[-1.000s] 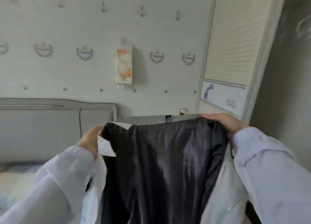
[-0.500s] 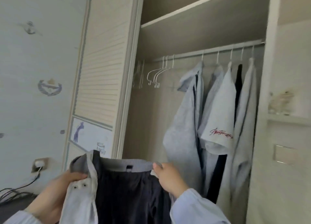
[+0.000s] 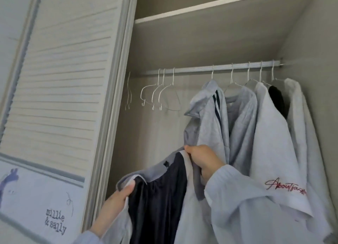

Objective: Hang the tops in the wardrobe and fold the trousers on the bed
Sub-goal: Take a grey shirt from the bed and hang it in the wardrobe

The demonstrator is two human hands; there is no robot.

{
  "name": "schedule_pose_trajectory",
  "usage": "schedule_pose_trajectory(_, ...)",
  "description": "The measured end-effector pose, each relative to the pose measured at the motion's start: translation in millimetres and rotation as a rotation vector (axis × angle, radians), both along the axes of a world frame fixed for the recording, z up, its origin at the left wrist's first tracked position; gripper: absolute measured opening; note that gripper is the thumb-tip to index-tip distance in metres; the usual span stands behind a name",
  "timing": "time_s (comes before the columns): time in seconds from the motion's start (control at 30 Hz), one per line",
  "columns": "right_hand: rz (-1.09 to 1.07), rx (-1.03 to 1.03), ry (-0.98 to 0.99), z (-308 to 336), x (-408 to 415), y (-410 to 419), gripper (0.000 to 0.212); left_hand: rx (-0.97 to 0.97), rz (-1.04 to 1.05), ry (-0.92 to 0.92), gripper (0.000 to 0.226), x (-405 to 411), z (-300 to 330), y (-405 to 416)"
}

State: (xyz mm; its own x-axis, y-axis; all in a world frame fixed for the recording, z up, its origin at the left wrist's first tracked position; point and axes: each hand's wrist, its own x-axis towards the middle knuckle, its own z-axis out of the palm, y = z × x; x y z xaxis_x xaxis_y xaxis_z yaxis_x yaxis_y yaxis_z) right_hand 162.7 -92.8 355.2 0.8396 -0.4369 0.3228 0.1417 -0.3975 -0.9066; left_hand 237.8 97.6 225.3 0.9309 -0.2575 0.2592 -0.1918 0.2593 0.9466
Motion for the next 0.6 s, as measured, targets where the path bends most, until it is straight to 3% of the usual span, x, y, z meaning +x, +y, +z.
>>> schedule_pose_trajectory(0.07, 0.012, 0.099, 0.029, 8.7, 28.5, 3.2, 0.029, 0.01, -0.085, -0.105, 0.036, -12.0, 11.8, -22.0)
schedule_pose_trajectory(0.13, -0.015, 0.07, 0.034, 15.8, 53.2, 11.1, 0.025, 0.02, -0.233, -0.209, 0.053, -22.7, 16.2, -50.7)
schedule_pose_trajectory(0.2, -0.014, 0.062, 0.05, 23.8, 76.0, 18.2, 0.016, 0.112, -0.124, -0.301, 0.031, -7.3, 20.4, -62.7)
schedule_pose_trajectory(0.27, 0.02, 0.043, 0.061, 36.5, 95.4, 24.1, 0.014, 0.128, 0.066, -0.266, 0.006, 15.5, 32.0, -67.5)
schedule_pose_trajectory(0.47, 0.018, -0.114, -0.076, 110.0, 141.8, 22.0, 0.027, -0.054, 0.241, -0.205, 0.057, 97.4, 103.3, -67.3)
schedule_pose_trajectory(0.6, -0.04, -0.093, -0.254, 169.6, 192.7, 11.7, 0.027, -0.102, 0.265, -0.23, 0.016, 124.1, 147.3, -64.3)
